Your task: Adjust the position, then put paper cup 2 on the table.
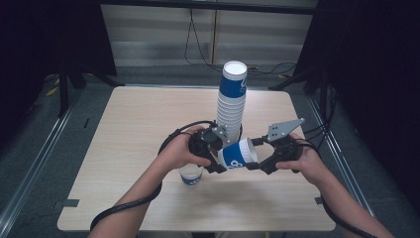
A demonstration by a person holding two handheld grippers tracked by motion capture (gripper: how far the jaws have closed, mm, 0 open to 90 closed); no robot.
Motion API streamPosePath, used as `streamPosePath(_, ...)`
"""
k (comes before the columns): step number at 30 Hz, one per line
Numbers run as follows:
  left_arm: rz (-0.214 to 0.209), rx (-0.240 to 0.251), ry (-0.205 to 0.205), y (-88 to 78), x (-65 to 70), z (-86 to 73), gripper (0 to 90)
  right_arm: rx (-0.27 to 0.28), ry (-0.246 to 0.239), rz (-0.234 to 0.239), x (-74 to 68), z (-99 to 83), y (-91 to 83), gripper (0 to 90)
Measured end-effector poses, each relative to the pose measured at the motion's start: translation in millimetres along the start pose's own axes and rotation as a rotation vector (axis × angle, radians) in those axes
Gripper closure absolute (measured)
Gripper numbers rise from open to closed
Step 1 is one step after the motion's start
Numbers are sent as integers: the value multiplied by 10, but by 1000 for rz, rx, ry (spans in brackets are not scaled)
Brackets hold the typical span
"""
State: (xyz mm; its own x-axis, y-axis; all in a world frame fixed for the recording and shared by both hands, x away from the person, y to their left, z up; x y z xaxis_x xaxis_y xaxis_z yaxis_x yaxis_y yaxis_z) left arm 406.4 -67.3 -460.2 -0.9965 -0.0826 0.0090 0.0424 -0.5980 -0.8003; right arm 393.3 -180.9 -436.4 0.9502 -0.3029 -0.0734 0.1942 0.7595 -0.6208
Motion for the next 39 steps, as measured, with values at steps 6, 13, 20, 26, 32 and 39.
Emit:
streamPosePath(6,-3,-6,-3,-60,-11,-14,187,-22,8,-20,27,-115,-44,183)
streamPosePath(13,23,-7,-31,-180,-65,-22,176,-78,30,-30,26,-293,-87,182)
streamPosePath(20,46,11,-44,-319,-110,-47,174,-143,40,-54,51,-412,-50,178)
streamPosePath(26,85,23,-100,-480,-214,-148,163,-232,59,-85,86,-572,36,174)
streamPosePath(32,107,24,-133,-581,-273,-251,161,-296,58,-97,90,-676,94,168)
streamPosePath(39,132,40,-164,-662,-343,-349,161,-338,60,-102,88,-719,130,162)
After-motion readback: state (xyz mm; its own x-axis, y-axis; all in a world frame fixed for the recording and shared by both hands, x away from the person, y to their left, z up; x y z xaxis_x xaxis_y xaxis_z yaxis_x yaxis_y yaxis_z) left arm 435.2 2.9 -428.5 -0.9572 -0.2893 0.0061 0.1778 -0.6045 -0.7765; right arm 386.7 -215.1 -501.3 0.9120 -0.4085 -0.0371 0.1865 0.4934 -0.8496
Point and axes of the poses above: each handheld gripper's, and its own axes: y roughly forward along the jaws, z roughly out of its top, x roughly to its right, the point moved 10 cm from there along y, roughly forward along the jaws, and after that the axes turned 3 degrees about z, right-handed, at the moved point
